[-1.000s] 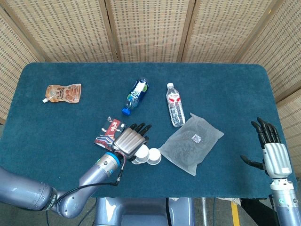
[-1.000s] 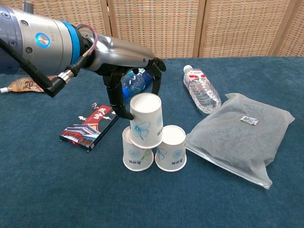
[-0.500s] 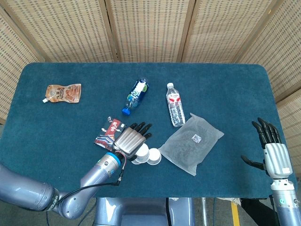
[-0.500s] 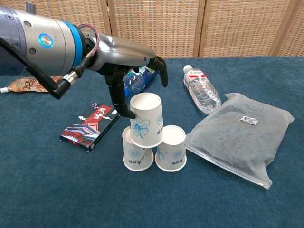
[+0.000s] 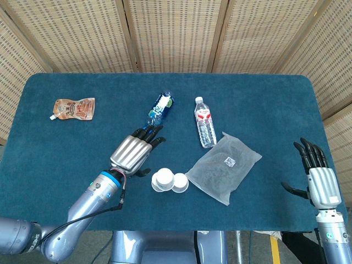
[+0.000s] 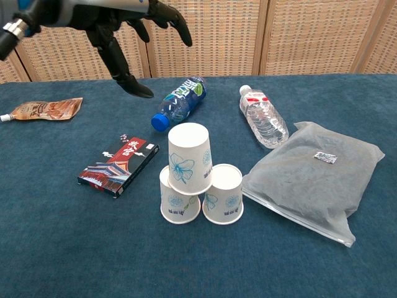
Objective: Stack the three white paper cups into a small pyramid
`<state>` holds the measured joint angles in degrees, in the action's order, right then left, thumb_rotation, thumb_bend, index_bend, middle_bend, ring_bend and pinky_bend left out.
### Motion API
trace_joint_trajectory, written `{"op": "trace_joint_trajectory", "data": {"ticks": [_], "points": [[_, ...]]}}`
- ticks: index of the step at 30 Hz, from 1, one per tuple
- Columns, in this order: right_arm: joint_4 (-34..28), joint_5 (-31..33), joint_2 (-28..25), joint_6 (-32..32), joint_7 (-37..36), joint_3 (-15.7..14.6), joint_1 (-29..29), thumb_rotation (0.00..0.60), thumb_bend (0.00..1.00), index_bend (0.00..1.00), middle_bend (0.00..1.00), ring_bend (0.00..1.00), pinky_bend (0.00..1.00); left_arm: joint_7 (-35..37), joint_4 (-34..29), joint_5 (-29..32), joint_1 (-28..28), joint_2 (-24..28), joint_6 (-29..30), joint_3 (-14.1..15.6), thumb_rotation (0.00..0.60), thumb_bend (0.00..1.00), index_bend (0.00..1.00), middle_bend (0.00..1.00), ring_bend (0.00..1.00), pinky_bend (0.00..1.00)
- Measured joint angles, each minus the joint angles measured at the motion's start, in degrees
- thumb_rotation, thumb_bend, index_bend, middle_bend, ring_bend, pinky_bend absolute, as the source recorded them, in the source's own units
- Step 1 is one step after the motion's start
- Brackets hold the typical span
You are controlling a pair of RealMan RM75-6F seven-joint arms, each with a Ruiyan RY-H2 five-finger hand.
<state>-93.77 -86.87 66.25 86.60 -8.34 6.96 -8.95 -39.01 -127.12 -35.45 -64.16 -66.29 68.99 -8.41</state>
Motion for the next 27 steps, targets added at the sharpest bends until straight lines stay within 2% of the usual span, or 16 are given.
{"op": "trace_joint_trajectory", "data": {"ticks": [5,11,18,24,27], "points": [[-0.5,-0.6,0.0,0.2,0.9,-0.2,0.1,0.600,0.20,0.09,0.00,0.00,0.07,2.4,-1.4,-4.8,3.8,2.9,0.8,1.9,0.600,0.25,0.16,0.00,0.00,0.12],[-0.9,-1.3,0.0,0.6,1.9,-0.5,0.2,0.600,0.20,0.09,0.00,0.00,0.07,4.5,-2.0,-15.2,10.7,4.5,6.1,6.0,0.600,0.25,0.15,0.00,0.00,0.12],[-1.4,-1.9,0.0,1.3,3.2,-0.6,0.5,0.600,0.20,0.09,0.00,0.00,0.07,4.0,1.2,-32.0,24.6,3.4,19.1,15.2,0.600,0.25,0.12,0.00,0.00,0.10],[-2.3,-3.3,0.1,2.2,5.4,-1.0,0.8,0.600,0.20,0.09,0.00,0.00,0.07,5.8,7.7,-41.2,36.9,-0.6,28.6,22.1,0.600,0.25,0.08,0.00,0.00,0.08],[-2.9,-4.0,0.2,2.6,7.2,-1.2,1.0,0.600,0.20,0.09,0.00,0.00,0.07,7.3,11.5,-44.3,41.6,-2.1,31.5,24.3,0.600,0.25,0.06,0.00,0.00,0.07]]}}
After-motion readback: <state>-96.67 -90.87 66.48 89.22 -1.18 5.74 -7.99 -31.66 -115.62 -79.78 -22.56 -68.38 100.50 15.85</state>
